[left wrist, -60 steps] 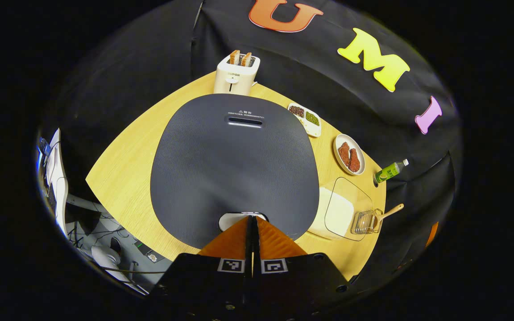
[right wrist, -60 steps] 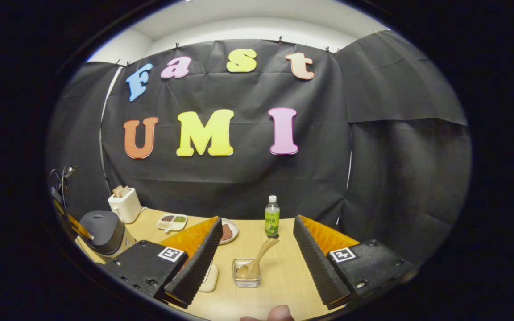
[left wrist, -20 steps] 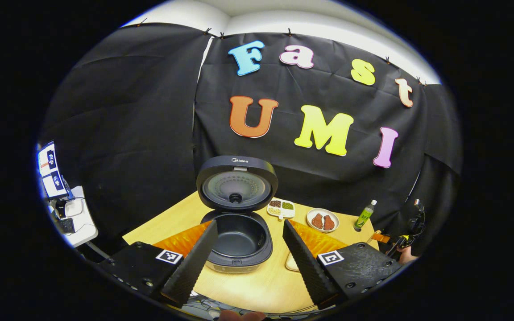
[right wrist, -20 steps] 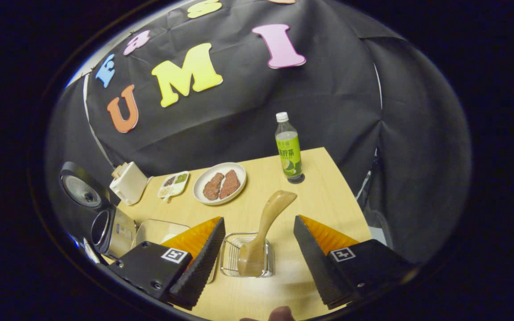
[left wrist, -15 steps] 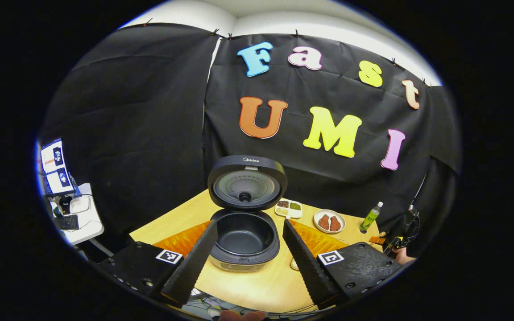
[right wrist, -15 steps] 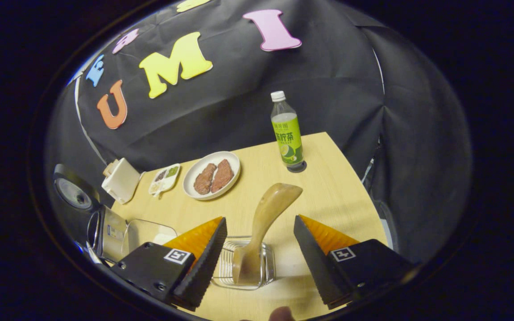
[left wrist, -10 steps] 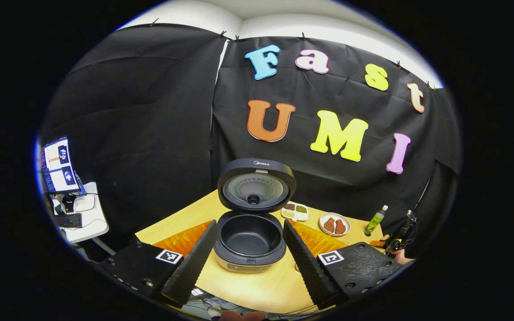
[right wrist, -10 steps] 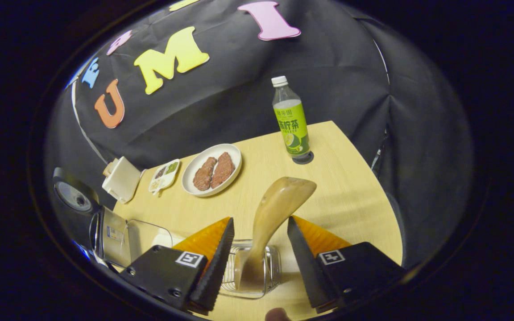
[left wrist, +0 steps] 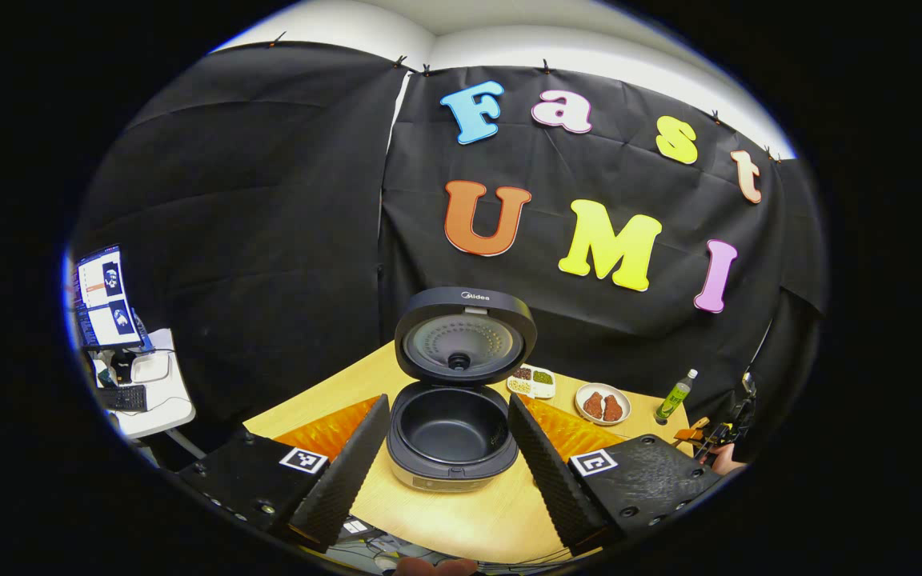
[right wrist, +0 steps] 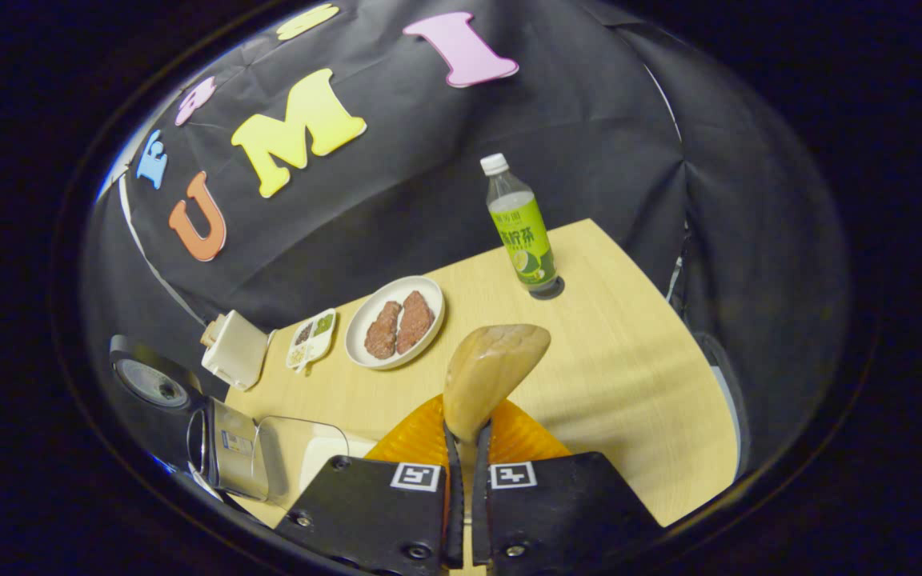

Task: Close the left gripper, press the button to open the rice cooker; take a wooden spoon from the chopstick holder with the right hand, scoop a spoonful of rice and pour it into the rice cooker, then put the wooden spoon back into the chopstick holder.

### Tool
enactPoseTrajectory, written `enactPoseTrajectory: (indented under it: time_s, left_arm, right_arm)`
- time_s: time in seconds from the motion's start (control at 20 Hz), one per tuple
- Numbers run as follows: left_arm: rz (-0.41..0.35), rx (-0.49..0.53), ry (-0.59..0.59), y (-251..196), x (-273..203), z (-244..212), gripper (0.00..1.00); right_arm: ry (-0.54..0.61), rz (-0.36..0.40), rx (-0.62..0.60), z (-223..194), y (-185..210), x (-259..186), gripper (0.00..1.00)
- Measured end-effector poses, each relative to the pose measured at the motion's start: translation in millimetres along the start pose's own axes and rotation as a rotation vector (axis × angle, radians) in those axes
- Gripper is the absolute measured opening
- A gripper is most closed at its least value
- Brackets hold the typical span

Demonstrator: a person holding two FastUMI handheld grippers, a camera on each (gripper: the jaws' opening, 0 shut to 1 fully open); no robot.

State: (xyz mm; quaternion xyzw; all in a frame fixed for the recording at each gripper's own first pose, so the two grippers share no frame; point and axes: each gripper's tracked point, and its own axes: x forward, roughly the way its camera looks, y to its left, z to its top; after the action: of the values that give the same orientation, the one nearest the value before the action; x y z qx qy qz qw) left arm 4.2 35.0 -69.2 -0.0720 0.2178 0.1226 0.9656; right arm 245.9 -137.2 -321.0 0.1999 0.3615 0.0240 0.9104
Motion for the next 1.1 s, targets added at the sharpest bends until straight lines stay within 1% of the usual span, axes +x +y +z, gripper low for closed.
enactPoseTrajectory:
  time_s: [0.2,0.35,0.45,0.6,0.7,0.85,0.95,1.1]
  left_arm:
    - [-0.024,0.008,-0.017,-0.1,1.0,3.8,0.95]
    - [-0.046,0.016,-0.034,3.7,-2.2,8.0,0.95]
    - [-0.056,0.012,-0.043,9.0,-3.3,11.3,0.95]
    - [-0.070,0.007,-0.047,20.0,-5.4,13.6,0.95]
    - [-0.077,0.007,-0.048,28.2,-6.1,15.2,0.95]
    - [-0.073,0.007,-0.046,45.8,-9.8,17.5,0.95]
    - [-0.071,0.006,-0.044,55.6,-10.8,19.6,0.95]
    - [-0.070,0.012,-0.039,68.6,-10.6,19.8,0.95]
  right_arm:
    - [-0.084,-0.016,-0.066,21.6,18.6,-31.7,0.09]
    - [-0.145,-0.026,-0.101,34.8,42.1,-54.5,0.09]
    - [-0.184,-0.018,-0.114,39.3,68.5,-69.4,0.09]
    - [-0.237,0.011,-0.148,35.0,119.3,-83.7,0.09]
    - [-0.256,0.010,-0.209,24.4,145.6,-80.8,0.09]
    - [-0.232,0.001,-0.264,-7.0,168.6,-65.2,0.09]
    - [-0.210,-0.027,-0.275,-28.3,170.6,-50.9,0.09]
    - [-0.201,-0.108,-0.312,-49.2,164.8,-29.7,0.09]
